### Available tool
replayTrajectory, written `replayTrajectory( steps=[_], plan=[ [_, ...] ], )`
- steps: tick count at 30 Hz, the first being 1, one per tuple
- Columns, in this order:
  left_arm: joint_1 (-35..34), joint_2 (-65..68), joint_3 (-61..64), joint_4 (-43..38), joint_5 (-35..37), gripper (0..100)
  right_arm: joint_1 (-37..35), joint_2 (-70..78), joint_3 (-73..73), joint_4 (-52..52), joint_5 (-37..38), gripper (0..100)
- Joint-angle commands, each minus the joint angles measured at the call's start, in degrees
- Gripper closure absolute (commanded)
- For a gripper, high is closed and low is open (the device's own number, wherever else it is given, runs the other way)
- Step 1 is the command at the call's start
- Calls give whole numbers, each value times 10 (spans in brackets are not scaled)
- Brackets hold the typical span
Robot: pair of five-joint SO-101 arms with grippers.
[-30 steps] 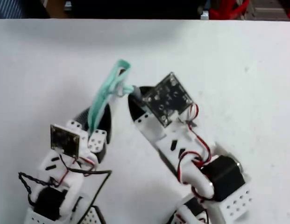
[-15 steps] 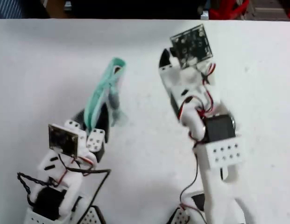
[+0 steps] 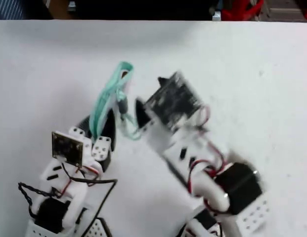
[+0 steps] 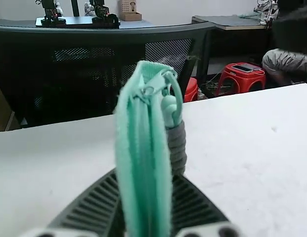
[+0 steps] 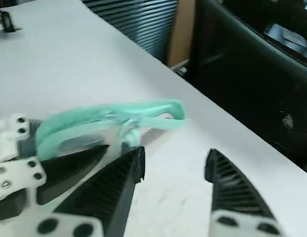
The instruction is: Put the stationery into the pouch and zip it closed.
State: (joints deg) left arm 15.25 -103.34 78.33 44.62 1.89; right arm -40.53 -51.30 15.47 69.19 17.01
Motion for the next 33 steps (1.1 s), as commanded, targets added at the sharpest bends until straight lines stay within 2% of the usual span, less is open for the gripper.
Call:
replayTrajectory(
  steps=[1, 6, 11, 14, 19, 22, 25, 28, 33],
  plan=[
    [7, 7, -14, 0, -4, 978, -40, -16, 75, -51, 9, 762],
    [7, 7, -14, 1, -4, 978, -51, -22, 178, -166, 9, 763],
    [7, 7, -14, 1, -4, 978, -80, -17, 193, -197, 25, 765],
    [7, 7, -14, 1, -4, 978, -73, -12, 205, -234, 54, 765],
    [7, 7, -13, 1, -4, 978, -60, 21, 207, -274, 57, 769],
    [7, 7, -13, 1, -4, 978, -59, 56, 203, -284, 66, 851],
    [7, 7, -13, 1, -4, 978, -58, 88, 193, -284, 111, 933],
    [7, 7, -13, 1, -4, 978, -40, 99, 185, -283, 106, 913],
    [7, 7, -13, 1, -4, 978, -13, 99, 183, -305, 43, 847]
  ],
)
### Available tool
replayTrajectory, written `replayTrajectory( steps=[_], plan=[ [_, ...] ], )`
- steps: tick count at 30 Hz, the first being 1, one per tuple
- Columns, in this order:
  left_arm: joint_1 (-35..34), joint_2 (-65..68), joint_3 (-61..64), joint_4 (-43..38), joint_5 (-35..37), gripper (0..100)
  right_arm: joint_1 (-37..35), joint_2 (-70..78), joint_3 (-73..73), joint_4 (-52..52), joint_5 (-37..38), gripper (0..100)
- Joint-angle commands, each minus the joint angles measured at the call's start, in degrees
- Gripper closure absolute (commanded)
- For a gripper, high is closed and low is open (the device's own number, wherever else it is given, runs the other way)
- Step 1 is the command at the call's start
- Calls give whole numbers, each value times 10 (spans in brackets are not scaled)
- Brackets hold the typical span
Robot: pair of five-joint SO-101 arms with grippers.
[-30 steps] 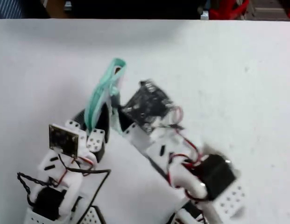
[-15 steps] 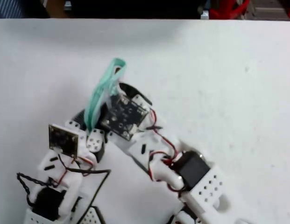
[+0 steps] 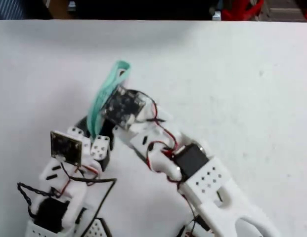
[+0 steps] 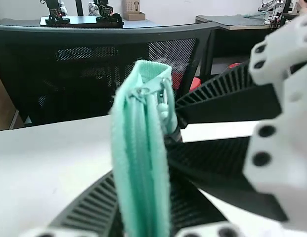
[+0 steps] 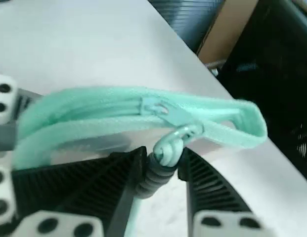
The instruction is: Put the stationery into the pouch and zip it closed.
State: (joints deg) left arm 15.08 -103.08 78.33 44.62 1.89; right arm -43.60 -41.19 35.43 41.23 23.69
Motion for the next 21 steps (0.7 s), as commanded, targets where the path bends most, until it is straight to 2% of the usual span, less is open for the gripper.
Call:
replayTrajectory(
  steps=[1, 4, 7, 8, 12, 15, 17, 21],
  plan=[
    [9, 5, -13, 1, -4, 978, 24, 1, -17, -31, -27, 841],
    [9, 5, -13, 4, -4, 978, 27, 1, -13, -42, -22, 854],
    [9, 5, -13, 7, -4, 978, 28, -9, -18, -44, -21, 978],
    [9, 5, -13, 7, -4, 978, 28, -20, -18, -47, -22, 986],
    [9, 5, -20, 4, -4, 966, 26, -83, 4, -51, -22, 976],
    [9, 5, -40, 31, 3, 845, 30, -129, 20, -62, -22, 978],
    [6, 5, -49, 44, 38, 786, 29, -144, 42, -77, -22, 978],
    [4, 5, -60, 48, 53, 814, 21, -148, 69, -83, -22, 978]
  ],
)
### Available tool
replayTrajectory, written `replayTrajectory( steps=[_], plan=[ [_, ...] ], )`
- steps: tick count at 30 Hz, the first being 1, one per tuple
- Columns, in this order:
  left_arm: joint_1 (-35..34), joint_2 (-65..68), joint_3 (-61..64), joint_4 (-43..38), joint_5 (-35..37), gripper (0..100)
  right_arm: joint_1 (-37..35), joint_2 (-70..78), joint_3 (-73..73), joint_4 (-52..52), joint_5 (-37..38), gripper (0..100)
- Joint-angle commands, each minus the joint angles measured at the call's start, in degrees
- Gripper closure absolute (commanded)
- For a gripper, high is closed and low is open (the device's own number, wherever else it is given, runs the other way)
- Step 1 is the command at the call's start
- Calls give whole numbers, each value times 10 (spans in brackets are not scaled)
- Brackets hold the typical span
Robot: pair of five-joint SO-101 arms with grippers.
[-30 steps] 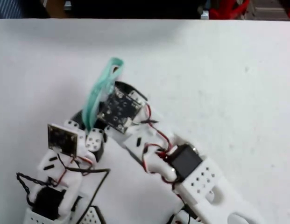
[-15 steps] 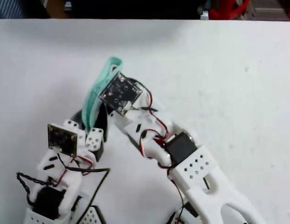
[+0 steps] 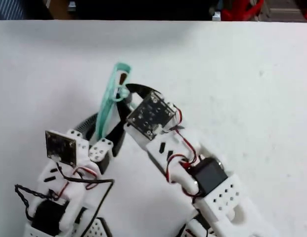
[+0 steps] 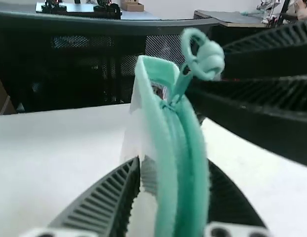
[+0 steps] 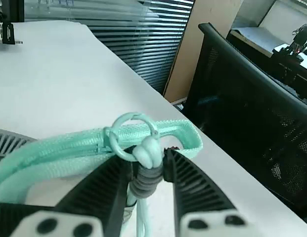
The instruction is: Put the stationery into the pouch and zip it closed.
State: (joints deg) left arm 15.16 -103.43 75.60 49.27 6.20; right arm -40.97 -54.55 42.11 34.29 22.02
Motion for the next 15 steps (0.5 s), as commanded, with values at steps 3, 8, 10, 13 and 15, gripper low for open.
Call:
replayTrajectory(
  steps=[3, 8, 10, 13, 15],
  plan=[
    [3, 7, -33, 0, -25, 884, 2, -17, 1, -11, -5, 978],
    [7, 7, -35, 3, -42, 976, 57, -11, -10, -52, -5, 978],
    [8, 7, -34, 3, -42, 976, 85, -11, -10, -84, -5, 979],
    [8, 7, -34, 3, -43, 978, 116, -7, -9, -120, -5, 979],
    [8, 7, -34, 3, -43, 978, 127, 14, -13, -130, -4, 979]
  ],
)
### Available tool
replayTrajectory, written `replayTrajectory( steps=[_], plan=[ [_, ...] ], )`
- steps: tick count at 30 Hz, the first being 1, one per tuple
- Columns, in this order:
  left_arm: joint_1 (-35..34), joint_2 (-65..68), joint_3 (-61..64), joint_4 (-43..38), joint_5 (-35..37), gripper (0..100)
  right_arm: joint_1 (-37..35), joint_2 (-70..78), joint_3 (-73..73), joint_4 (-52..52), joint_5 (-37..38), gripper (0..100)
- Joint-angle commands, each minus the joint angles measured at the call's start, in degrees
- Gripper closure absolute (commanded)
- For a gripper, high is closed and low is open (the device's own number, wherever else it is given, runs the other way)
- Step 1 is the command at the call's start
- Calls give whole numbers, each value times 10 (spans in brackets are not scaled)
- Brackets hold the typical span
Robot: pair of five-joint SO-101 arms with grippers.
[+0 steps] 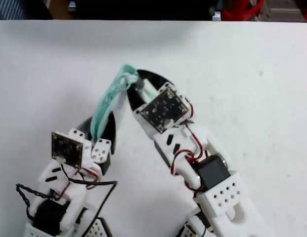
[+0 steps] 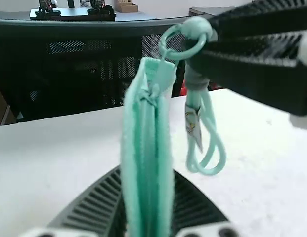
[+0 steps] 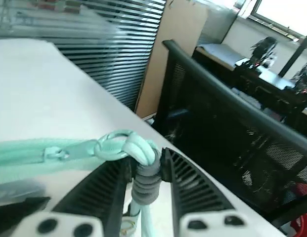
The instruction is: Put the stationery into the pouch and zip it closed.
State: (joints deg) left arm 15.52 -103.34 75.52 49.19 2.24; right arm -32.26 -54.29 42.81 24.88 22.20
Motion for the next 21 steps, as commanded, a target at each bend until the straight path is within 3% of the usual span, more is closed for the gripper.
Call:
replayTrajectory(
  steps=[1, 11, 21],
  plan=[
    [5, 7, -33, 4, -4, 978, 43, 27, -25, -38, 3, 979],
    [5, 7, -34, 12, -4, 978, 102, 212, -130, -43, 33, 979],
    [5, 7, -33, 12, -34, 980, 121, 269, -215, -36, 38, 979]
  ],
)
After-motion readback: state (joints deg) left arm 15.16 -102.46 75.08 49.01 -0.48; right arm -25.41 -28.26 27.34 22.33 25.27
